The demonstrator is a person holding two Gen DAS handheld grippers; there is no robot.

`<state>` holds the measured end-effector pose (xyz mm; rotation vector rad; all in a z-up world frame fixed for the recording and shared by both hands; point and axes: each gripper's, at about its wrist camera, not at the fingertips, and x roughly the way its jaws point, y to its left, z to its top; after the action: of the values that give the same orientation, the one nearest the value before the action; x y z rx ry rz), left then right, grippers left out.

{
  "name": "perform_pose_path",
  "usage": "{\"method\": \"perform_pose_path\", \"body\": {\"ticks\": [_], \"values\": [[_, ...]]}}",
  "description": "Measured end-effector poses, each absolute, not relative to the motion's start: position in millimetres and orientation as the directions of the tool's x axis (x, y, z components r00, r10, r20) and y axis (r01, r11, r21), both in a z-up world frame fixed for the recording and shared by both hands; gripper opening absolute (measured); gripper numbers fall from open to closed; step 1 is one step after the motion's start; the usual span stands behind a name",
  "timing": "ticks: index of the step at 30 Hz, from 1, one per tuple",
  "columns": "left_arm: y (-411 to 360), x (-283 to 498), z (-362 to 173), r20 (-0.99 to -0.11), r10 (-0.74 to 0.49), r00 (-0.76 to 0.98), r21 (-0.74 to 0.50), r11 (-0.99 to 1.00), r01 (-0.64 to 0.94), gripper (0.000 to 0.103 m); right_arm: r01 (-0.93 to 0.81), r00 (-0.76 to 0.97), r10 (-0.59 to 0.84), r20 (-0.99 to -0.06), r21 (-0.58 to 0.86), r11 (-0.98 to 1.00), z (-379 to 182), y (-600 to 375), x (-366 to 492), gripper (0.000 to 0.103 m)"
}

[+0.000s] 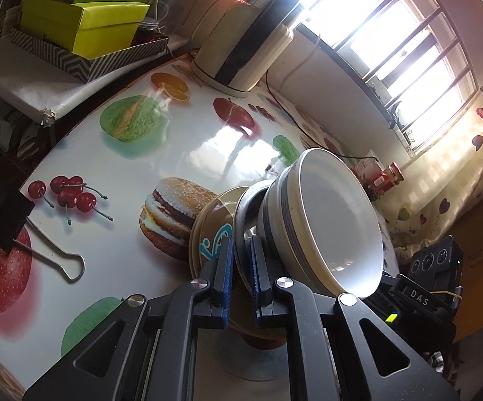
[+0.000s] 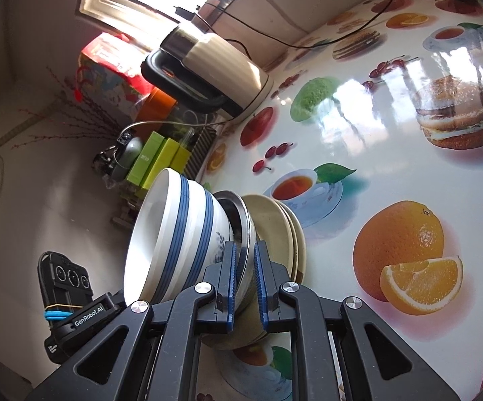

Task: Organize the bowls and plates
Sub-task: 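Lower the bowl stack onto the cream plate stack with both tools, then open both tools to release the bowl stack on the plates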

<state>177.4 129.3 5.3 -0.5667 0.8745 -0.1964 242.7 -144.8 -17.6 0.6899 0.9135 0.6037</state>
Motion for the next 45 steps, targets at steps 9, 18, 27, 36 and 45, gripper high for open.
{"method": "perform_pose_path", "body": {"ticks": [9, 18, 27, 36, 45], "values": [[125, 173, 11, -0.682, -0.326, 0.654, -0.482, 0.873, -0.068, 0.015, -0.209, 0.486, 0.703, -0.52, 0.711, 0.671, -13, -140, 240, 0.013], [126, 161, 18, -0.69, -0.281, 0.668, -0.438, 0.896, -0.076, 0.033, -0.216, 0.503, 0.679, -0.535, 0.682, 0.698, -6, -142, 231, 0.015], [112, 140, 27, -0.698, -0.206, 0.686, -0.335, 0.94, -0.059, 0.044, -0.264, 0.544, 0.629, -0.555, 0.598, 0.757, 10, -143, 205, 0.029], [92, 115, 24, -0.709, -0.12, 0.695, -0.216, 0.975, -0.052, 0.045, -0.299, 0.616, 0.541, -0.573, 0.465, 0.833, 27, -142, 169, 0.043], [73, 93, 13, -0.721, -0.058, 0.69, -0.117, 0.992, -0.04, 0.051, -0.309, 0.642, 0.46, -0.613, 0.341, 0.888, 26, -133, 138, 0.055]]}}
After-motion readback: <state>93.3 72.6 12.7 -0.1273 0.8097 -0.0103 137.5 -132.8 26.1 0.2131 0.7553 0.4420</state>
